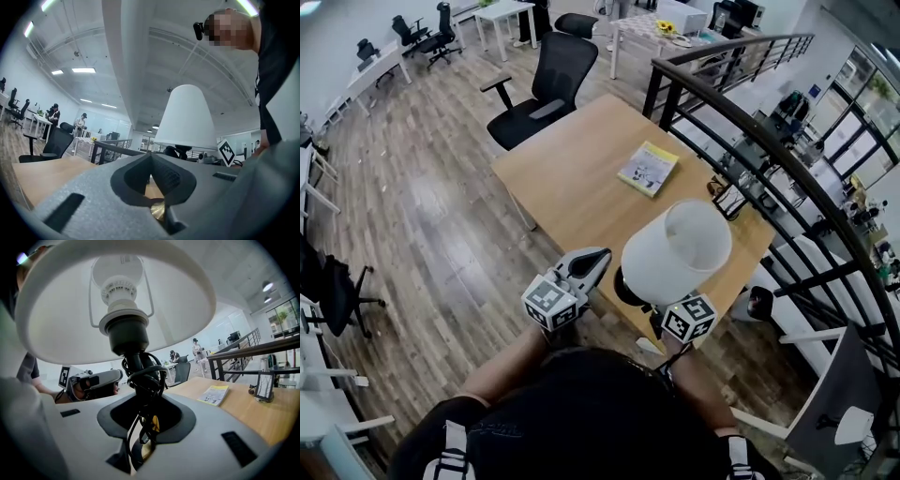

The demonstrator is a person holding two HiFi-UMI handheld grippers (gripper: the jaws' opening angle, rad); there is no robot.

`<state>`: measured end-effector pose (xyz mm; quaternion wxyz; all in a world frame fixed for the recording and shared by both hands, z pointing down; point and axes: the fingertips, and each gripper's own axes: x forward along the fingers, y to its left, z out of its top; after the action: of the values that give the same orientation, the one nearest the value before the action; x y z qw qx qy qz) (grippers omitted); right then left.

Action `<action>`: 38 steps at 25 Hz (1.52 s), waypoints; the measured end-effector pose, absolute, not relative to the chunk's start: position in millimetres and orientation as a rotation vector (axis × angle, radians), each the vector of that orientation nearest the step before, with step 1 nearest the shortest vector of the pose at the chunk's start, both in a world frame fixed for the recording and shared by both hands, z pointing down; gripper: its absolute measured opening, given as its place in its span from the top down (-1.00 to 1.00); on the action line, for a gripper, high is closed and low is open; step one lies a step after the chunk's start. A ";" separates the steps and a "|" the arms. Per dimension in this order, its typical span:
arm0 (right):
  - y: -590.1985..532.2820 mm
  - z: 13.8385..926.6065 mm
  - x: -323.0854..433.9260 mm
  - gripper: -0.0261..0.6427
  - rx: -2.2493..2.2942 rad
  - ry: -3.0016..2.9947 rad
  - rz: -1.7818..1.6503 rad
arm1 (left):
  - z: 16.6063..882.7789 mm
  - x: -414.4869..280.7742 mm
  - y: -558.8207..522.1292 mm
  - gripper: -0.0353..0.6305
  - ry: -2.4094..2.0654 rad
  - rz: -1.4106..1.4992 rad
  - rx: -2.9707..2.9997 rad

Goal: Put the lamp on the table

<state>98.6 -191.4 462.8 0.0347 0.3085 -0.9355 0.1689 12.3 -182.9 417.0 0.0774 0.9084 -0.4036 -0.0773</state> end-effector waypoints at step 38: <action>-259.2 468.9 -75.0 0.63 1.155 -2.793 0.506 | 428.3 -160.7 -259.9 0.87 -0.978 -0.225 2.801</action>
<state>-75.0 -259.2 468.9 0.0383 0.3766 -0.9107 0.1649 -160.7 -259.9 428.3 0.0832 0.9382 -0.3275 -0.0752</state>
